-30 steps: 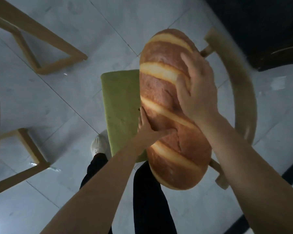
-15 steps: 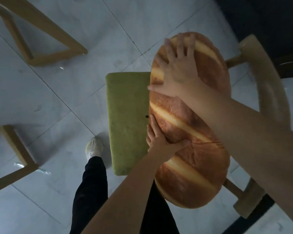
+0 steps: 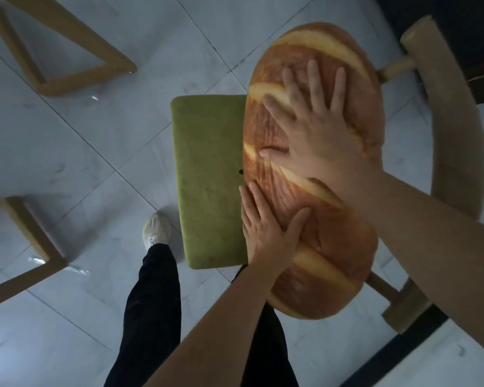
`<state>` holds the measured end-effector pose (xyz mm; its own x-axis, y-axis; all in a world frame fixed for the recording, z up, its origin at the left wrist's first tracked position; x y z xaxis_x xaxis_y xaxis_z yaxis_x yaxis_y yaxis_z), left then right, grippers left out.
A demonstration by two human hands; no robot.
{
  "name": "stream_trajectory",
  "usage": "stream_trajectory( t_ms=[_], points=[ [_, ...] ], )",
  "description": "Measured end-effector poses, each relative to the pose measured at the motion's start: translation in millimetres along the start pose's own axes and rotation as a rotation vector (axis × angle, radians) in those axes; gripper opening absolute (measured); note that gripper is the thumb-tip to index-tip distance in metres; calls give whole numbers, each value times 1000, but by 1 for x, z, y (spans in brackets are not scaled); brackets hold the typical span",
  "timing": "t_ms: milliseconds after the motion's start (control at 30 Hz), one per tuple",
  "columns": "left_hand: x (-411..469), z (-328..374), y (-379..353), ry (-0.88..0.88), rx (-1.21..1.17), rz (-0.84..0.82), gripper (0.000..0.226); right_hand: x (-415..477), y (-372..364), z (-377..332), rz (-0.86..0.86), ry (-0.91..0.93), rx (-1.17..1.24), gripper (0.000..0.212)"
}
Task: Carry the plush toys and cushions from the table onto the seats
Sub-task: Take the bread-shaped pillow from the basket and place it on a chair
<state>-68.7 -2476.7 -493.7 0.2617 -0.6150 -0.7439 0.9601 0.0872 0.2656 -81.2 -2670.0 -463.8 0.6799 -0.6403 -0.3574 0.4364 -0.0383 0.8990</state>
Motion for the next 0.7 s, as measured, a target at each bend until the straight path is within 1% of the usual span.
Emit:
stream_trajectory(
  t_ms=[33, 67, 133, 167, 233, 300, 400, 433, 500, 567, 633, 700],
  points=[
    [-13, -5, -7, -12, 6, 22, 125, 6, -1, -5, -11, 2, -17, 100],
    [-27, -11, -13, -26, 24, 24, 128, 9, -3, -9, -16, 3, -44, 100],
    [-46, -22, -21, -63, 107, 19, 143, 8, -5, -13, -4, 3, -72, 99],
    [-48, -26, -24, -66, 144, 16, 148, 4, -2, -12, 11, 0, -62, 96],
    [-45, -28, -28, -43, 204, -3, 151, -9, 7, -13, 63, 9, -28, 89],
    [-41, -26, -30, -33, 220, -12, 150, -28, 13, -23, 101, 83, 5, 81],
    [-42, -32, -32, -58, 196, 12, 148, -66, -2, -34, 90, 240, 12, 72],
    [-46, -35, -34, -70, 190, 24, 146, -75, -10, -32, 79, 268, -8, 70],
    [-54, -42, -42, -69, 170, 42, 141, -80, -23, -26, 49, 263, -43, 70],
    [-65, -51, -50, -25, 121, 59, 138, -74, -27, -28, 7, 233, -88, 71],
    [-74, -61, -52, -18, 96, 34, 140, -69, -22, -35, -16, 209, -119, 71],
    [-76, -69, -48, -68, 112, -5, 145, -74, -12, -40, 18, 175, -45, 70]
  ],
)
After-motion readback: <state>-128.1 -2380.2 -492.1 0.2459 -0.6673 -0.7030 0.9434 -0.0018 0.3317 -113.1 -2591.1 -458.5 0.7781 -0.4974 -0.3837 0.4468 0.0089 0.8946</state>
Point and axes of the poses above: each hand's wrist, its own x-axis towards the middle knuckle, its own y-axis out of the back of the hand, z = x × y, the point moved 3 cm from there along x, towards the middle knuckle
